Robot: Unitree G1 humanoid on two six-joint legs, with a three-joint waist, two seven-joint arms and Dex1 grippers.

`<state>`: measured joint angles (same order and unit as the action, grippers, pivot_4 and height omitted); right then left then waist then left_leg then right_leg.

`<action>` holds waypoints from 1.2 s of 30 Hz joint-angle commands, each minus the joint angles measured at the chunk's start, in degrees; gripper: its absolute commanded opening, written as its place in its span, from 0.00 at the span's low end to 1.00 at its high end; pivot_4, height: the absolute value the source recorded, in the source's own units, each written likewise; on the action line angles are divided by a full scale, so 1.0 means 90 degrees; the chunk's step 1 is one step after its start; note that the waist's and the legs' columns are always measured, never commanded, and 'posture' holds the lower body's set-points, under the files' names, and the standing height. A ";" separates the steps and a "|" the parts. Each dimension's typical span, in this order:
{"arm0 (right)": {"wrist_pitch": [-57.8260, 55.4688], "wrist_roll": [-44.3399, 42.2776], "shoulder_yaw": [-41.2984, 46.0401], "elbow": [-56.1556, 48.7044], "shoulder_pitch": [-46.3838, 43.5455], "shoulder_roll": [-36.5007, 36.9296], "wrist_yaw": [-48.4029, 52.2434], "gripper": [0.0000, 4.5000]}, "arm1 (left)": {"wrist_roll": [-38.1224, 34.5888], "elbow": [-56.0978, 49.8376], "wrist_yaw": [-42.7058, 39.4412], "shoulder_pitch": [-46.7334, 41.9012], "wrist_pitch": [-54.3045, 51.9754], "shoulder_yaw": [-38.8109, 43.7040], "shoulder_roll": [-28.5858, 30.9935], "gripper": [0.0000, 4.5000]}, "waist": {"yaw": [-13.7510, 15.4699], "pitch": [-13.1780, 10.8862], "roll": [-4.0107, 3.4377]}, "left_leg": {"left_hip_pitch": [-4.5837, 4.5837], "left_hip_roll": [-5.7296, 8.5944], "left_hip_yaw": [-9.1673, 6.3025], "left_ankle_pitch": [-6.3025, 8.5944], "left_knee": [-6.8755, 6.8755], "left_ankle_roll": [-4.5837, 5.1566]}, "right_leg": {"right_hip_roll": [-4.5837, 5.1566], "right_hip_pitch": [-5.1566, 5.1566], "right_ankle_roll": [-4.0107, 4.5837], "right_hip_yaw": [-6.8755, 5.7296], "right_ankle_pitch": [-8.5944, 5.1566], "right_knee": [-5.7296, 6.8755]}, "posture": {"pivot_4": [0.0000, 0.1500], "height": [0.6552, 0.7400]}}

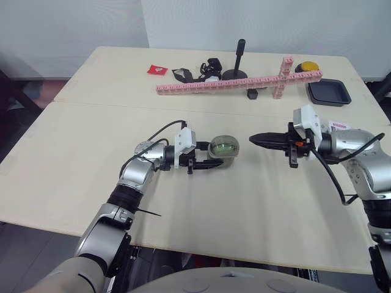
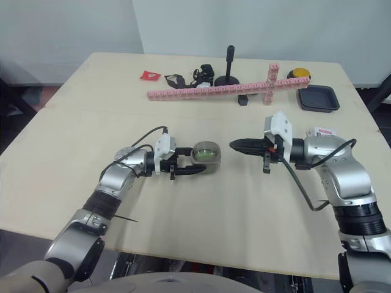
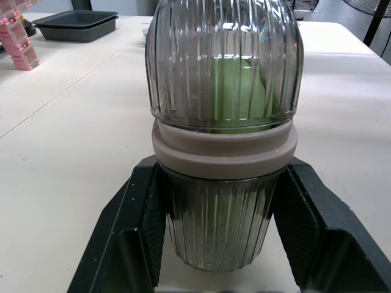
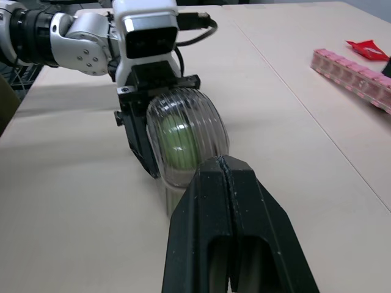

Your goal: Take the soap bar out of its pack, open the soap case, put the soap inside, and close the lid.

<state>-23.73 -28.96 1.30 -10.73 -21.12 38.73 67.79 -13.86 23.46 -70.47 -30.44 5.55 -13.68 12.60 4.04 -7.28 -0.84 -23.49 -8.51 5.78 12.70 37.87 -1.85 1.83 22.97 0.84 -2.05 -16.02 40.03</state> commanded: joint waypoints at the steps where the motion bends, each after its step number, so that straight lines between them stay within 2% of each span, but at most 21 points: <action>1: -0.0062 -0.0169 -0.0027 -0.0296 -0.0168 -0.0020 -0.0051 0.01 | -0.0096 -0.0239 0.0004 0.0006 0.0038 0.0099 0.0038 0.44 | 0.0004 0.0000 0.0000 | 0.0000 0.0000 0.0000 0.0000 0.0000 0.0000 | 0.0000 0.0000 0.0001 0.0000 0.0000 0.0000 | 1.00 0.92; 17: 0.0088 0.0189 -0.0504 -0.0110 -0.0492 -0.0147 -0.0235 0.01 | -0.0077 -0.0285 0.0039 0.0041 0.0055 0.0086 0.0031 0.44 | 0.0002 0.0000 0.0000 | -0.0001 0.0000 0.0000 0.0000 0.0000 0.0000 | 0.0000 0.0000 -0.0017 0.0000 0.0010 -0.0001 | 1.00 0.92; 36: 0.0323 0.0680 -0.1021 -0.0009 -0.0383 -0.0113 -0.0103 0.01 | -0.0037 -0.0257 0.0072 0.0008 0.0064 0.0072 0.0061 0.44 | -0.0043 0.0000 0.0000 | 0.0002 0.0000 0.0000 0.0000 -0.0001 0.0000 | 0.0000 0.0000 -0.0019 0.0001 0.0011 0.0000 | 1.00 0.92</action>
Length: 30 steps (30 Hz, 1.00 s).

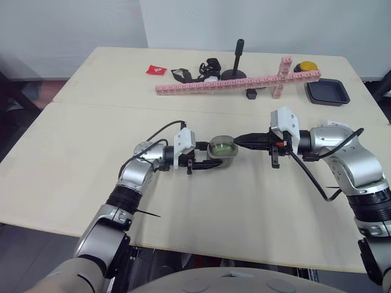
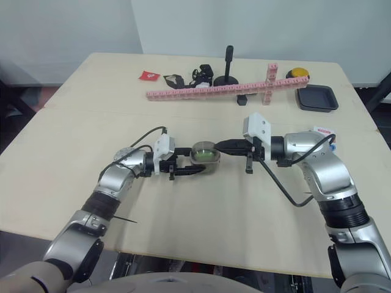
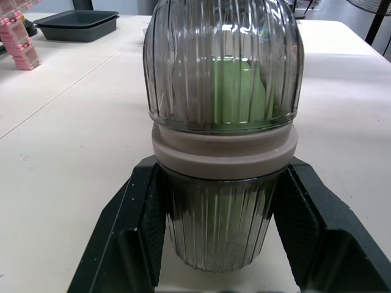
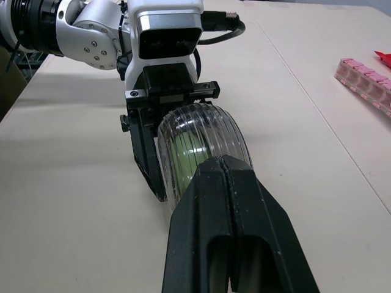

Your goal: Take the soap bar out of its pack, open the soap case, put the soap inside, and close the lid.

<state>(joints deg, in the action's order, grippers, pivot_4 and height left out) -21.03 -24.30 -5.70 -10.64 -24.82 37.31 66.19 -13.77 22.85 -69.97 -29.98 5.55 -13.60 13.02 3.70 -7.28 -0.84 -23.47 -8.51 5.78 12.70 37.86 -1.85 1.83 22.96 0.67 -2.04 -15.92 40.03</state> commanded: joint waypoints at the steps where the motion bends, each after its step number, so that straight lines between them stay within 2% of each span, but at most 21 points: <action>1: 0.0028 0.0179 -0.0267 -0.0016 0.0019 0.0032 0.0072 0.01 | -0.0046 -0.0183 0.0018 -0.0049 0.0063 0.0065 0.0014 0.44 | -0.0009 0.0000 0.0000 | 0.0001 0.0000 0.0000 0.0000 0.0000 0.0000 | 0.0000 0.0000 0.0000 0.0000 0.0000 0.0000 | 1.00 0.92; 30: -0.0152 0.0545 -0.0811 -0.0003 -0.0337 -0.0182 -0.0028 0.01 | -0.0006 -0.0172 0.0018 -0.0056 0.0056 0.0043 -0.0052 0.44 | -0.0086 0.0001 0.0000 | 0.0012 0.0000 -0.0001 -0.0002 0.0000 0.0003 | 0.0000 -0.0015 0.0021 0.0000 -0.0012 -0.0001 | 1.00 0.92</action>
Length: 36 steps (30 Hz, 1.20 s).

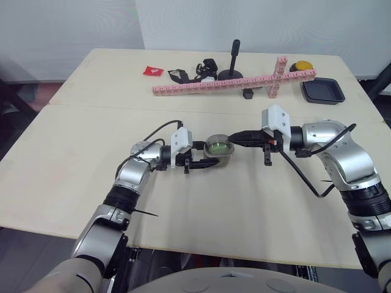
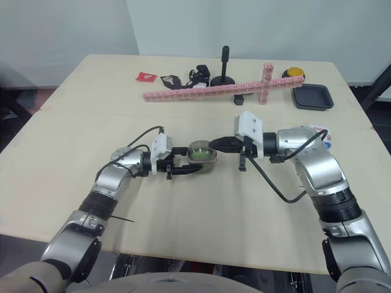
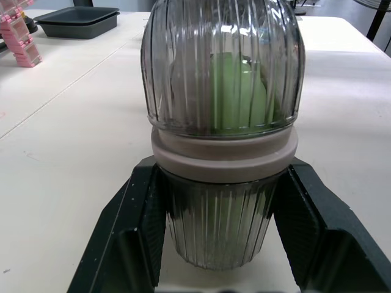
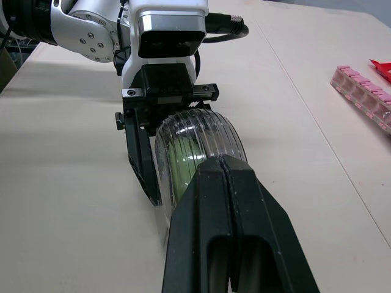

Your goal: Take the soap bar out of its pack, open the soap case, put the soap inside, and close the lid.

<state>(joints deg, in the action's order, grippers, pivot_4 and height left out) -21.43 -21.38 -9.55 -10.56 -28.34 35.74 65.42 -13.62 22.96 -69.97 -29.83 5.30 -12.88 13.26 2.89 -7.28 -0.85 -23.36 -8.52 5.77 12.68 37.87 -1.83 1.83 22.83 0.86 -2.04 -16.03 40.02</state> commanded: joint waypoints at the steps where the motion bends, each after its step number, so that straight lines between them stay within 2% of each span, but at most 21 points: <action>1: -0.0113 0.0228 -0.0402 -0.0021 0.0049 -0.0002 0.0054 0.01 | -0.0018 -0.0190 0.0020 -0.0069 0.0083 -0.0039 -0.0080 0.44 | 0.0005 0.0000 0.0001 | 0.0000 0.0000 0.0000 0.0000 0.0000 0.0000 | 0.0000 0.0000 0.0000 0.0000 0.0000 0.0000 | 1.00 0.92; 22: -0.0767 0.0471 -0.0845 -0.0200 0.0034 0.0213 0.0038 0.01 | -0.0047 -0.0175 0.0026 -0.0112 0.0044 0.0015 -0.0091 0.44 | 0.0001 0.0004 0.0003 | 0.0017 0.0000 -0.0001 0.0000 -0.0004 0.0000 | 0.0000 -0.0028 0.0002 0.0000 -0.0001 -0.0017 | 1.00 0.92; 29: -0.0736 -0.0031 -0.0202 -0.0182 0.0014 0.0002 -0.0062 0.01 | -0.0050 -0.0211 0.0028 -0.0093 0.0034 0.0022 -0.0077 0.44 | -0.0002 0.0006 0.0004 | 0.0019 0.0000 -0.0001 0.0000 -0.0008 0.0000 | 0.0000 -0.0035 0.0002 -0.0001 -0.0001 -0.0025 | 1.00 0.92; 36: -0.0369 -0.0342 0.0571 0.0009 0.0226 0.0239 0.0072 0.01 | -0.0035 -0.0199 0.0000 -0.0104 0.0039 0.0036 -0.0047 0.44 | 0.0044 0.0005 0.0005 | 0.0004 0.0000 -0.0002 0.0000 -0.0008 0.0000 | 0.0001 -0.0026 0.0001 -0.0005 -0.0001 -0.0041 | 1.00 0.92</action>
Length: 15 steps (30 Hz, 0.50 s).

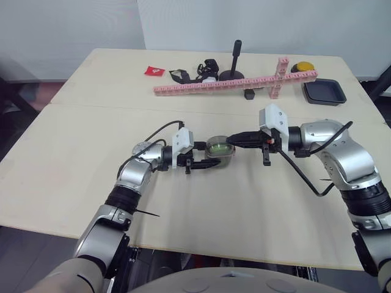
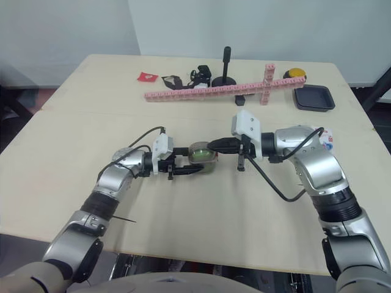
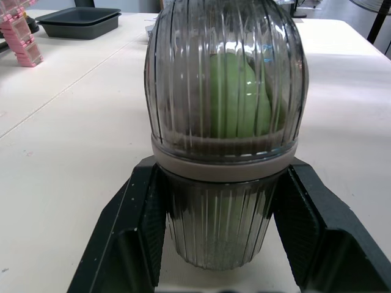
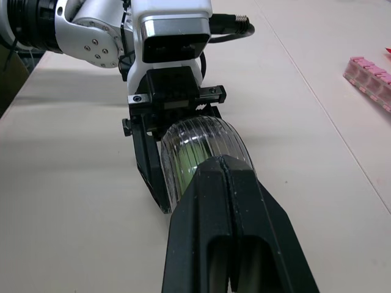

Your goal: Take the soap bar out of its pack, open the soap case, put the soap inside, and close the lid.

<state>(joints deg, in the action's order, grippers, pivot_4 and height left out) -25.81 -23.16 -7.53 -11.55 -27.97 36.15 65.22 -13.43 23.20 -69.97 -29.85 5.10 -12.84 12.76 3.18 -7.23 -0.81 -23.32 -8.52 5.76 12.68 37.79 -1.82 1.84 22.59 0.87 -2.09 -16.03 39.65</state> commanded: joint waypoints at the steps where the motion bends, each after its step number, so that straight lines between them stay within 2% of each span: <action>1: 0.0149 -0.0221 0.0455 0.0127 0.0229 0.0230 0.0143 0.01 | -0.0057 -0.0229 -0.0005 -0.0101 0.0060 0.0033 0.0013 0.44 | 0.0019 -0.0001 0.0002 | -0.0004 0.0000 -0.0001 0.0001 0.0000 0.0002 | 0.0001 0.0001 0.0000 -0.0002 0.0000 -0.0004 | 1.00 0.92; 4: 0.0203 -0.0406 0.0680 0.0093 0.0378 0.0376 0.0302 0.18 | -0.0063 -0.0220 -0.0032 -0.0111 0.0050 0.0044 0.0030 0.44 | 0.0016 -0.0002 0.0001 | -0.0016 0.0001 0.0000 0.0004 -0.0001 0.0007 | 0.0002 0.0008 -0.0002 -0.0003 0.0001 -0.0013 | 1.00 0.92; 15: 0.0959 -0.0405 0.1012 -0.0060 0.0988 0.0455 0.0470 0.99 | -0.0203 -0.0270 -0.0055 -0.0182 -0.0299 0.0117 0.0045 0.44 | -0.0005 -0.0002 0.0001 | -0.0017 0.0001 0.0000 0.0005 -0.0010 0.0008 | 0.0002 0.0013 -0.0023 -0.0008 0.0013 -0.0017 | 1.00 0.92</action>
<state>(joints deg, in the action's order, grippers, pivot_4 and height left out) -18.96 -25.47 -0.66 -9.96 -19.40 39.17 68.86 -13.79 22.81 -70.48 -30.48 3.21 -12.84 12.87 3.14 -7.25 -0.80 -23.48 -8.51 5.76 12.73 37.70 -1.75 1.85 22.71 0.68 -2.16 -15.92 39.50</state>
